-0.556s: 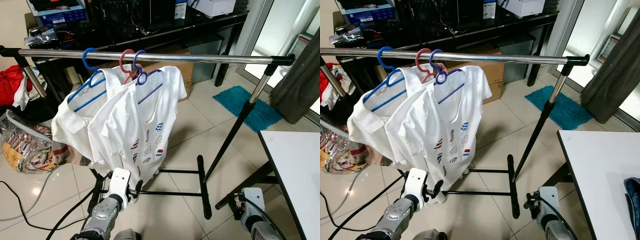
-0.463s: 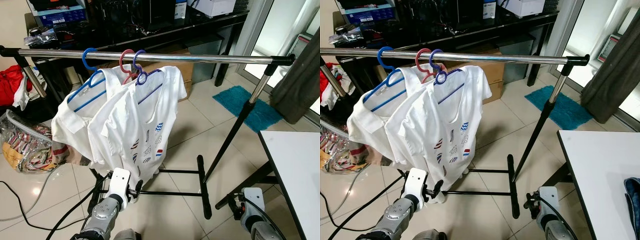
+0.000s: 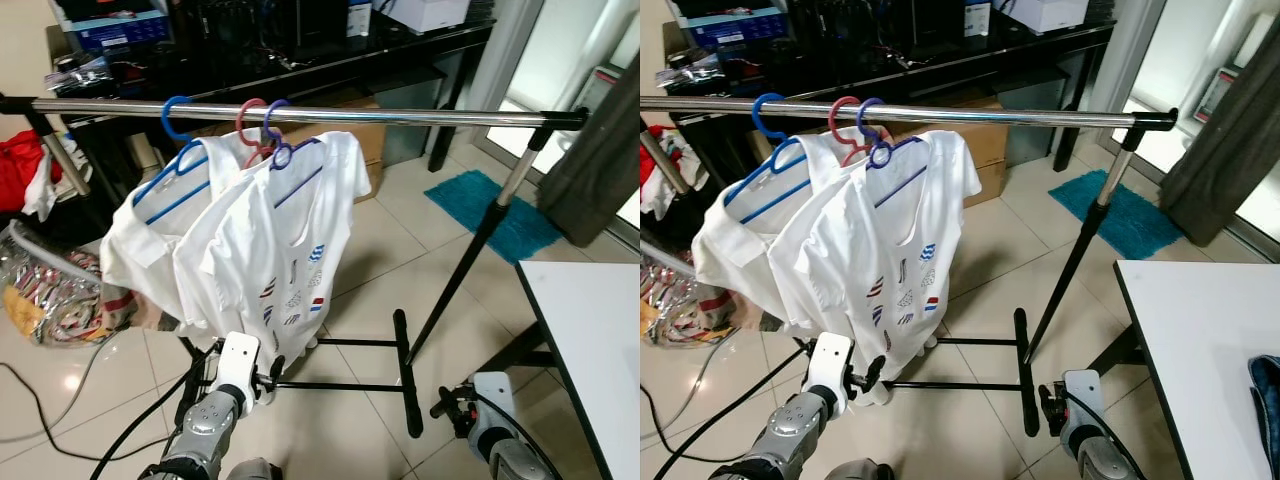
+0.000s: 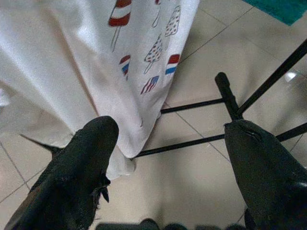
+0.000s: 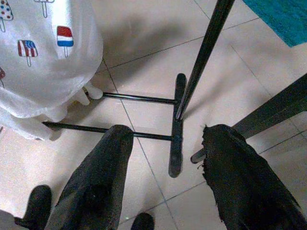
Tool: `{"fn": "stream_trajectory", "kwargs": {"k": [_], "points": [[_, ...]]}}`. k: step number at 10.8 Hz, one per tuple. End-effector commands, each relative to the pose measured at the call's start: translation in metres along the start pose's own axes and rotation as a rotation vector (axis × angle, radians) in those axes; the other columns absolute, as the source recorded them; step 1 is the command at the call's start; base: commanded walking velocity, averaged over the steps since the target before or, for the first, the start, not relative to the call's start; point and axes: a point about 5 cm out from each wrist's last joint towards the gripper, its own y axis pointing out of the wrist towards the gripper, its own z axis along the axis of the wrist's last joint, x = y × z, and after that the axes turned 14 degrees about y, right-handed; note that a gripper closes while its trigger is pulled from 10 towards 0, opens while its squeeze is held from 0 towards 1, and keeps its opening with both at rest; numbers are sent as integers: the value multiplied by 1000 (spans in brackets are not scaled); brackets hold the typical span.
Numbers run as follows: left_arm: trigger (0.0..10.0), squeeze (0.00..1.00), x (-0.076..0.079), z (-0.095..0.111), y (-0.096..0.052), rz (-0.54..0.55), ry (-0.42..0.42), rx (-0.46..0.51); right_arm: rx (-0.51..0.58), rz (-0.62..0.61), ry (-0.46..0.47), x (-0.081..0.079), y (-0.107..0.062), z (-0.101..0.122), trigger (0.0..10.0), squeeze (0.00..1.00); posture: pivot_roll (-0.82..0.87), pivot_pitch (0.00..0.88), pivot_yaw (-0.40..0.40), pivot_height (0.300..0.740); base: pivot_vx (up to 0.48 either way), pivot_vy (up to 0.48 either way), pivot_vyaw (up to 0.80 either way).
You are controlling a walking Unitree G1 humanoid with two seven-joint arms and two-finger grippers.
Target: Hang hanger
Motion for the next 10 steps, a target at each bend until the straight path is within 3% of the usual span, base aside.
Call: {"fn": "stream_trajectory", "kwargs": {"k": [1, 3, 4, 6, 7, 8, 9, 10], "points": [[10000, 0, -1, -5, -2, 11, -4, -17, -19, -18, -30, 4, 0, 0, 10000, 0, 160, 0, 5, 740, 0, 0, 0], [10000, 0, 0, -3, -1, 13, -4, -14, -2, -56, -43, 9, -1, 3, 10000, 0, 160, 0, 5, 740, 0, 0, 0], [10000, 0, -1, 2, 0, 16, 15, 11, 83, -32, 32, 7, 1, 14, 10000, 0, 158, 0, 6, 740, 0, 0, 0], [10000, 0, -3, 12, 3, 43, 44, 69, 114, -21, 31, 3, 4, 19, 10000, 0, 160, 0, 6, 740, 0, 0, 0], [10000, 0, -5, 22, 4, 69, 97, 126, 117, -22, 27, 1, 4, 19, 10000, 0, 169, 5, 13, 740, 0, 0, 0], [10000, 1000, -3, 32, 5, 56, 166, 192, 115, -22, 27, -1, 4, 17, 10000, 0, 177, 16, 7, 740, 0, 0, 0], [10000, 1000, -1, 37, 4, 41, 222, 240, 111, -12, 27, -4, 3, 14, 10000, 0, 186, 14, 4, 740, 0, 0, 0], [10000, 1000, -8, 46, 3, 99, 255, 298, 95, 22, -1, -8, 2, 10, 10000, 0, 187, 30, 0, 740, 0, 0, 0]]}}
